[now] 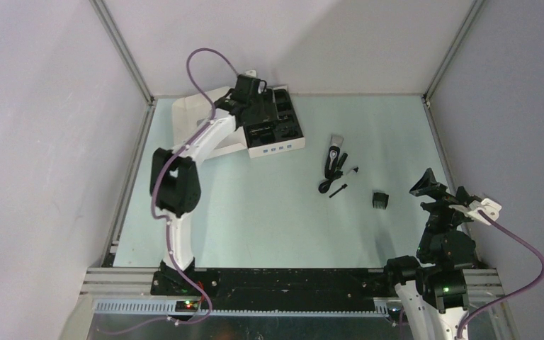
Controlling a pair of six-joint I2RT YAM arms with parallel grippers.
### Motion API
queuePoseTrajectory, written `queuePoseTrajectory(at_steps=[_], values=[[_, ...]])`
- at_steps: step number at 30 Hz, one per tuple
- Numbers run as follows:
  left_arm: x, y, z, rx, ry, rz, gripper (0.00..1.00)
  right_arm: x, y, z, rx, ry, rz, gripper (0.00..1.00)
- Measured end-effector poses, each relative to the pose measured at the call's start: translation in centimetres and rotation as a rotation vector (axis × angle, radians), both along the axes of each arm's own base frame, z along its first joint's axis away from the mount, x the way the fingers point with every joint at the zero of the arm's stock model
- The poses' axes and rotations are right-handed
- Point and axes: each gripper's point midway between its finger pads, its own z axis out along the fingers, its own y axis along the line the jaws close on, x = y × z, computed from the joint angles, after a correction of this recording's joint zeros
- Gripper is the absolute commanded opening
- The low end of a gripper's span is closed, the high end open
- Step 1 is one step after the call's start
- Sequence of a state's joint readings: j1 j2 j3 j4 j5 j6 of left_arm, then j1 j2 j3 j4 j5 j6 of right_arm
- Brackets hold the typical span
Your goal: Sort the hair-cutting tools
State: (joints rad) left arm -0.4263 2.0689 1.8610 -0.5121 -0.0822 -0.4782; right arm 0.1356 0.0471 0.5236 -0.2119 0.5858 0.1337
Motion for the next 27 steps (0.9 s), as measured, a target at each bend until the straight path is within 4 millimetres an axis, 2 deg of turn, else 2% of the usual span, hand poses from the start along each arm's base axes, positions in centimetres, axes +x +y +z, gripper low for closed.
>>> queuePoseTrajectory(at_steps=[6,12,15,19,25,27], values=[[1.4,-3.1,-5.3,-0.033,0.110,-0.110,1.00,0.1,0.3,0.0,-0.004,0.002,0.014,0.99],[-0.8,-3.9,-8.2,-0.044,0.209,-0.189,1.00,0.2,0.5,0.0,-0.007,0.002,0.029,0.99],[-3.3,-3.7,-9.8,-0.043,0.265,-0.222,1.00,0.3,0.6,0.0,-0.009,0.006,0.034,0.99],[-6.9,-2.9,-9.8,-0.036,0.297,-0.261,1.00,0.5,0.8,-0.2,-0.014,0.020,0.039,0.99],[-14.6,0.9,-9.4,0.017,0.384,-0.258,1.00,0.7,0.9,-0.4,-0.018,0.029,0.044,0.99],[-17.1,2.8,-9.2,0.049,0.393,-0.240,1.00,0.7,0.9,-0.4,-0.019,0.030,0.046,0.99]])
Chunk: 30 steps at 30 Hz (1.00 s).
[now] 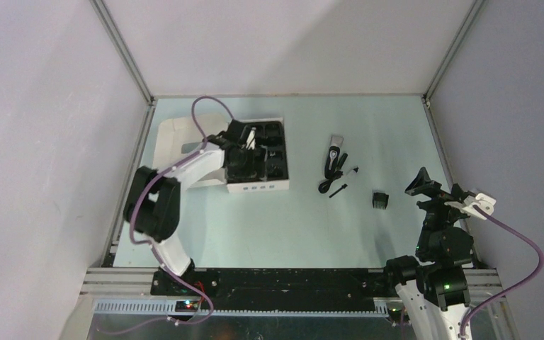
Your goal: Sort the hair-cutting tools
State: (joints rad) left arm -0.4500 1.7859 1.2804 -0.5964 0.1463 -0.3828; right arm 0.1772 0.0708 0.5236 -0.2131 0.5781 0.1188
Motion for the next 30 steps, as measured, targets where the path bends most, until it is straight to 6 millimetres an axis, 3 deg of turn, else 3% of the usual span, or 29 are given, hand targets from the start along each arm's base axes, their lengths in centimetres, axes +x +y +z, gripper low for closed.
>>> queuePoseTrajectory(at_steps=[5,11,14,18,21,25,30], values=[[-5.7,5.6,-1.4,0.128,0.048,0.073,1.00,0.2,0.2,-0.1,-0.002,0.007,0.008,0.99],[-7.4,9.8,0.6,0.212,0.022,0.195,1.00,0.3,0.4,-0.2,-0.004,0.011,0.020,0.99],[-5.7,8.2,3.7,0.190,-0.048,0.180,1.00,0.3,0.5,-0.2,-0.005,0.011,0.025,0.99],[-1.0,3.4,9.7,0.072,-0.219,0.147,1.00,0.4,0.6,-0.2,-0.005,0.011,0.028,0.99],[3.1,0.5,12.4,0.004,-0.302,0.147,1.00,0.4,0.6,-0.2,-0.005,0.011,0.032,0.99],[6.6,-1.9,8.3,0.022,-0.250,0.136,1.00,0.4,0.8,-0.2,-0.008,0.012,0.039,0.99],[7.0,-3.5,2.3,0.067,-0.134,0.097,1.00,0.4,0.9,-0.2,-0.012,0.015,0.044,1.00]])
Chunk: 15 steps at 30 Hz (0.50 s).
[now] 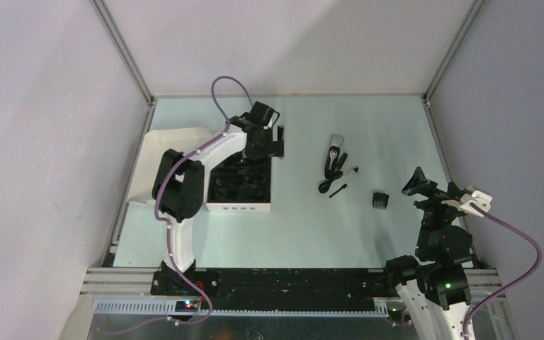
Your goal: Sort the hair-cutting tools
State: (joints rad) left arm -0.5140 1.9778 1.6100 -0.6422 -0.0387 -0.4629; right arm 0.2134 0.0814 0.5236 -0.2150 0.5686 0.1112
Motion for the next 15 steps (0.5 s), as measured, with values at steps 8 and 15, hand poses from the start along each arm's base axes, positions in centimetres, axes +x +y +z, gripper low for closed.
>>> queuePoseTrajectory(at_steps=[8,15], values=[[-2.3,-2.7,-2.2,-0.008,0.075,-0.087,0.99,0.0,0.0,0.0,0.000,0.000,0.001,0.99],[-4.8,-5.5,-2.3,-0.008,0.083,-0.235,0.98,0.0,0.0,0.0,0.000,0.000,0.001,1.00]])
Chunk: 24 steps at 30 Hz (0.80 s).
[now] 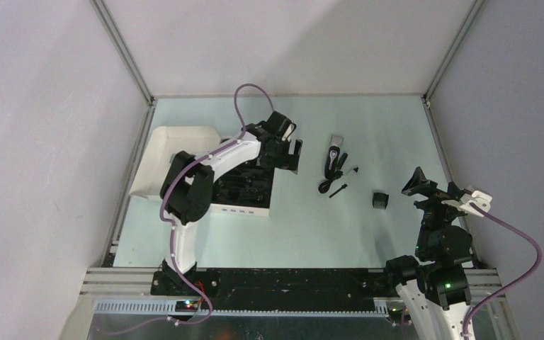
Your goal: Sort the hair-cutting tools
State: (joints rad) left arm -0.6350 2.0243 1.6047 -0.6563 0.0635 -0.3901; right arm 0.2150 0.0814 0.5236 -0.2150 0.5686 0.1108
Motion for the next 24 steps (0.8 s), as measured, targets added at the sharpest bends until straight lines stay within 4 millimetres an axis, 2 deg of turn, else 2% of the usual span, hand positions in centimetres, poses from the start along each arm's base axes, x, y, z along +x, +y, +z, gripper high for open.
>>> queuePoseTrajectory(at_steps=[4,9,13,16,21,24], values=[[-3.4,-0.7,-0.6,0.022,0.020,-0.127,0.98,0.0,0.0,0.0,0.000,0.000,0.000,1.00],[-9.7,-0.2,-0.1,0.030,0.068,-0.296,0.98,0.0,0.0,0.0,-0.001,0.000,0.002,1.00],[-14.6,1.3,0.7,0.031,0.088,-0.403,0.98,0.1,0.3,0.0,-0.004,0.001,0.015,1.00],[-17.1,3.0,0.5,0.043,0.100,-0.437,0.98,0.4,0.6,-0.1,-0.009,0.010,0.034,1.00],[-19.4,6.2,0.3,0.090,0.125,-0.427,0.98,1.6,1.9,-1.1,-0.025,0.074,0.095,1.00],[-19.2,6.8,2.0,0.082,0.069,-0.411,0.98,2.4,3.0,-1.6,-0.026,0.142,0.141,1.00]])
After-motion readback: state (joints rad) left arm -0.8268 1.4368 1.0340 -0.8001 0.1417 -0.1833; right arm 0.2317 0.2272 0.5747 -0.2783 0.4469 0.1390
